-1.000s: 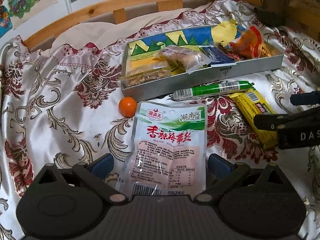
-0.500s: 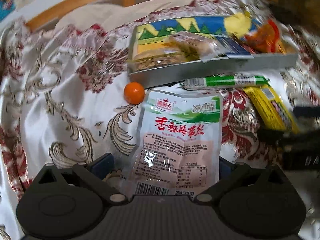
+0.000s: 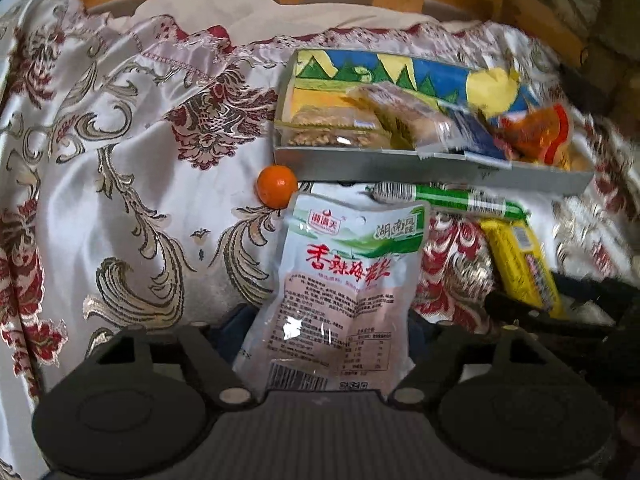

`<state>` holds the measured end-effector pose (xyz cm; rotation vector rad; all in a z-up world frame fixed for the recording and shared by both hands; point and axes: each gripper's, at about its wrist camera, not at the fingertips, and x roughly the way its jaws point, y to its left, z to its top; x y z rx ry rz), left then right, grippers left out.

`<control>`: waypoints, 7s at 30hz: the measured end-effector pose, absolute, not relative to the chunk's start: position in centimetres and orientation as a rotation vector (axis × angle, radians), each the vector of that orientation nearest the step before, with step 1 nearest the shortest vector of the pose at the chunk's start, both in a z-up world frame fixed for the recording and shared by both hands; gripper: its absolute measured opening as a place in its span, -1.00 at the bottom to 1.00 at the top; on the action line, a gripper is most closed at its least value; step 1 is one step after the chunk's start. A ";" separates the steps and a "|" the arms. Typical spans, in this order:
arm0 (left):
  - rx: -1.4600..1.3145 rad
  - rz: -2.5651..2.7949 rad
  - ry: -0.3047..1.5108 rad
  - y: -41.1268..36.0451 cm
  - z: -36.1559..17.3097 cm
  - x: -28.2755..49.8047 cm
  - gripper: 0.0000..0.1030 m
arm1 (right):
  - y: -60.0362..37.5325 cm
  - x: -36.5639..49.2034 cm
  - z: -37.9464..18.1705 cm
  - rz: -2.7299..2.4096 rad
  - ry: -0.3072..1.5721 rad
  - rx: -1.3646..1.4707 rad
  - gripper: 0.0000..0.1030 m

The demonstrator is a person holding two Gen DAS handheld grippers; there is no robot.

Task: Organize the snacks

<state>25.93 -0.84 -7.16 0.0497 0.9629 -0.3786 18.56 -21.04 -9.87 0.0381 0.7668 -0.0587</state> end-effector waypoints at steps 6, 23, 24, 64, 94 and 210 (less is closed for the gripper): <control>-0.029 -0.390 0.987 -0.1 -6.8 26.2 0.18 | -21.2 18.4 -9.6 -0.063 0.771 0.051 0.05; -0.052 -0.454 1.052 -1.0 -7.4 25.5 0.21 | -19.3 17.2 -9.5 0.035 0.818 0.048 0.08; -0.044 -0.453 1.046 -1.0 -7.3 25.4 0.12 | -19.2 17.2 -9.5 0.033 0.816 0.040 0.06; -0.189 -0.487 0.557 -12.9 6.3 33.7 -0.10 | -29.4 23.0 1.1 -0.094 0.283 -0.261 -0.01; -0.094 -0.394 0.908 -22.1 -3.9 39.4 0.00 | -34.7 29.6 -4.5 -0.113 0.483 -0.103 -0.02; 0.125 -0.132 0.712 0.1 1.1 11.5 0.99 | -21.4 1.9 0.0 -0.016 0.569 -0.022 0.99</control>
